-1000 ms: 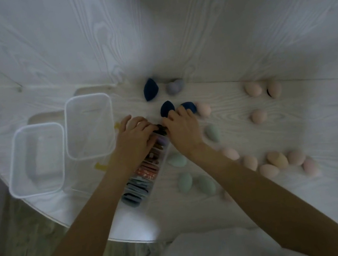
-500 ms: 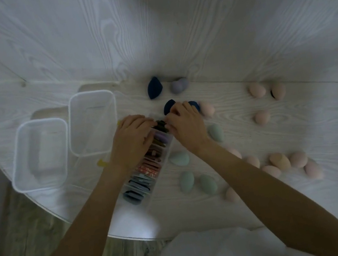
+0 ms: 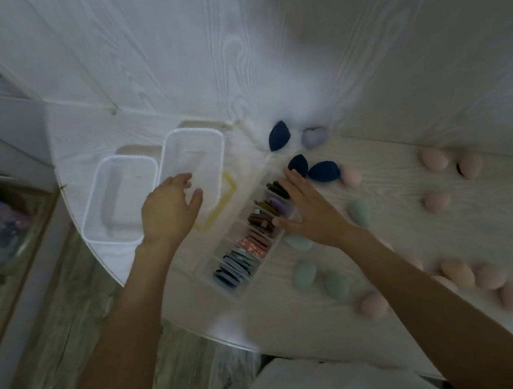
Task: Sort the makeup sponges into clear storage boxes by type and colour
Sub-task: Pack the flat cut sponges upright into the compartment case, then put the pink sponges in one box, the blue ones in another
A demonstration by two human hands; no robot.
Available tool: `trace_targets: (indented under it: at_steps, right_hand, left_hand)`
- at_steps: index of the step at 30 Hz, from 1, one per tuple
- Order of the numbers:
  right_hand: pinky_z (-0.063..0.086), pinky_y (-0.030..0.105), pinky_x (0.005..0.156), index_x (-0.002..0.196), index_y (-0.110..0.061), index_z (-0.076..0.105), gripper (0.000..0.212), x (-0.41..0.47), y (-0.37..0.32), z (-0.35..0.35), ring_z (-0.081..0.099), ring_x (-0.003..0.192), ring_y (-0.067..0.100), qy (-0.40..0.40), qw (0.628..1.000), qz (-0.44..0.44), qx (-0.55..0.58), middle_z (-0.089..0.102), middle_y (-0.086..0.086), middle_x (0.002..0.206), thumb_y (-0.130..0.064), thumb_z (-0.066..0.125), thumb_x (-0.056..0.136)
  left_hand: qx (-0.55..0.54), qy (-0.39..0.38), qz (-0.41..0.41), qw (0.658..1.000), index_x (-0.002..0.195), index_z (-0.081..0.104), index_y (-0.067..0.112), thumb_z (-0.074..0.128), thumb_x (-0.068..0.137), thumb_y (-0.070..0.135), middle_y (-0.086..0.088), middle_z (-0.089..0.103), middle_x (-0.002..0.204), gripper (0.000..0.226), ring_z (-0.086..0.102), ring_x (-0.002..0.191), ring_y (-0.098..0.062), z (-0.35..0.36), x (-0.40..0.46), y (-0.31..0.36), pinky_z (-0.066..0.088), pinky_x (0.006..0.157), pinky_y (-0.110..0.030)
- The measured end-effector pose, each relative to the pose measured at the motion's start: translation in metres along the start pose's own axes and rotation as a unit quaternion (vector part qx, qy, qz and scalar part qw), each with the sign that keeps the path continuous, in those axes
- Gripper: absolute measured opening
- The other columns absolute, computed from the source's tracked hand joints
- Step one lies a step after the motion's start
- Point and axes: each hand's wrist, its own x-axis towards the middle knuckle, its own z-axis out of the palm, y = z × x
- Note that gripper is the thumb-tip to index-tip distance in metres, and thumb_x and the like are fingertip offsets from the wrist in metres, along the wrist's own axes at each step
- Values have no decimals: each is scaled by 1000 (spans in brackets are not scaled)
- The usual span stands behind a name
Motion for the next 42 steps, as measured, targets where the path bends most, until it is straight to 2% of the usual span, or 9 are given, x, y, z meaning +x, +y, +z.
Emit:
trace_targets:
  at_steps: [3, 6, 10, 14, 17, 22, 28, 38, 42]
  right_hand:
    - [14, 37, 117, 147, -15, 20, 63, -7, 0, -2, 11, 144, 16, 66, 989, 22, 130, 16, 3, 156, -40, 46, 95]
    - [24, 31, 111, 144, -14, 28, 51, -15, 4, -10, 27, 137, 18, 153, 967, 59, 196, 32, 6, 149, -31, 43, 98]
    - [27, 34, 112, 144, -15, 29, 49, -32, 17, -24, 33, 134, 17, 164, 961, 60, 215, 36, 6, 146, -31, 41, 99]
    - [24, 37, 113, 145, -21, 30, 51, -40, 24, -28, 25, 138, 21, 125, 988, -16, 88, 28, 7, 150, -31, 46, 97]
    - [16, 40, 116, 147, -25, 26, 54, -37, 24, -24, 12, 143, 26, 69, 994, -77, -38, 12, 8, 157, -31, 46, 97]
    - [-8, 44, 115, 148, -32, -4, 59, -32, 25, -8, -20, 142, 21, -32, 976, -75, -204, -16, 0, 157, -46, 27, 99]
    - [-8, 46, 115, 147, -33, -10, 63, -30, 27, -2, -21, 142, 21, -23, 965, -72, -252, -20, -1, 156, -52, 23, 97]
    - [29, 41, 111, 139, -23, 41, 48, -23, 16, -10, 18, 141, 25, 43, 996, -66, -41, 11, 4, 156, -31, 53, 94]
    - [33, 37, 108, 137, -27, 44, 46, -19, 14, -5, 20, 141, 25, 67, 996, -58, -28, 8, 7, 156, -26, 56, 92]
  left_hand:
    - [-25, 30, 6, 999, 124, 57, 15, 58, 89, 28, -1, 64, 111, 37, 61, 94, -20, -8, -15, 19, 45, 76, -31]
    - [-66, 34, 44, 996, 118, 59, 21, 62, 86, 27, 5, 63, 105, 32, 60, 88, -15, -18, -37, 48, 43, 72, -27]
    - [-42, -13, 90, 995, 112, 63, 25, 65, 83, 30, 4, 61, 108, 30, 57, 92, -19, 11, -82, 86, 44, 66, -30]
    - [32, -64, 135, 988, 117, 61, 22, 51, 78, 41, -11, 55, 126, 45, 51, 112, -35, 53, -100, 80, 48, 87, -49]
    - [106, -96, 109, 984, 138, 41, 30, 35, 82, 52, -8, 31, 151, 60, 24, 139, -35, 68, -105, 67, 20, 108, -64]
    - [140, -84, 42, 986, 145, -6, 41, 9, 77, 76, 5, -11, 156, 78, -13, 143, -32, 75, -111, 58, -13, 107, -57]
    - [158, -66, 19, 985, 146, -5, 42, 11, 79, 76, 1, -7, 158, 77, -1, 143, -33, 85, -110, 59, 3, 110, -59]
    - [103, -77, 45, 991, 146, 15, 42, 50, 71, 65, -9, 5, 157, 85, 20, 135, -35, 72, -105, 53, 20, 101, -50]
    - [53, -76, 41, 995, 143, 27, 38, 48, 62, 73, -14, 24, 149, 91, 29, 130, -34, 56, -103, 41, 28, 101, -46]
